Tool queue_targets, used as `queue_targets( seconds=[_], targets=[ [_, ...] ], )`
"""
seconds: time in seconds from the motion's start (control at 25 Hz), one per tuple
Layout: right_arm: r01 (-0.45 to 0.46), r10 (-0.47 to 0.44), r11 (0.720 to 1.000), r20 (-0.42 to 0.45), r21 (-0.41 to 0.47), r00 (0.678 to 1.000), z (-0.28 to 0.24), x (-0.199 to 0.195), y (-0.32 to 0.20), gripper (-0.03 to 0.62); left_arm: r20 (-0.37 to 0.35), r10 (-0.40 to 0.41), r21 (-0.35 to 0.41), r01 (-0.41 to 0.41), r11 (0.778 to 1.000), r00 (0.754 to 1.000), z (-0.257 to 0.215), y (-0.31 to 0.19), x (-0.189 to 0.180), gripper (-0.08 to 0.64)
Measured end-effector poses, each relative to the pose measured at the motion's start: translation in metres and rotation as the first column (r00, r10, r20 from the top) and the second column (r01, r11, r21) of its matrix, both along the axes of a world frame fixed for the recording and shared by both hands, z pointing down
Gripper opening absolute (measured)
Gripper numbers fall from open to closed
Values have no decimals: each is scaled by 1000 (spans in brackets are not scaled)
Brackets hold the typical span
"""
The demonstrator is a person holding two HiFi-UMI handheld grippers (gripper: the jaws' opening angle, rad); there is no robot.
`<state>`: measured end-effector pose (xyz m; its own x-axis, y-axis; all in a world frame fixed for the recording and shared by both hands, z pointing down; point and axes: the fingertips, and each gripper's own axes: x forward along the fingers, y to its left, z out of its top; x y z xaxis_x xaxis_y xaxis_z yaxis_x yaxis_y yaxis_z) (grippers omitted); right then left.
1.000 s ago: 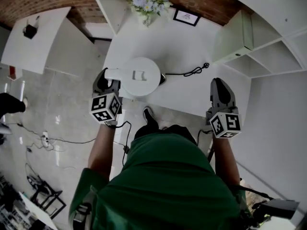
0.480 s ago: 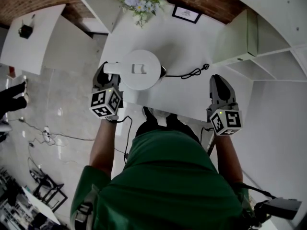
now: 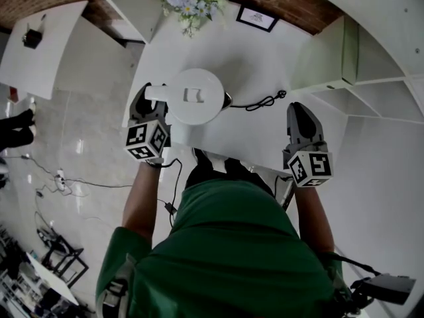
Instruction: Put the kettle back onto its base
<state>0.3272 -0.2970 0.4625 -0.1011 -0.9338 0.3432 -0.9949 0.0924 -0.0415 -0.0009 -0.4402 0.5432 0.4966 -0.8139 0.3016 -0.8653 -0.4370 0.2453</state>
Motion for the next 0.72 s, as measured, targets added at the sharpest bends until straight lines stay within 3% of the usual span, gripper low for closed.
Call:
queue_targets(
  seconds=[0.72],
  targets=[
    [-5,5,1000,7,-14,1000,6,7,14,55,39,23,-12,-22,1000,999,20,1,7,196]
  ],
)
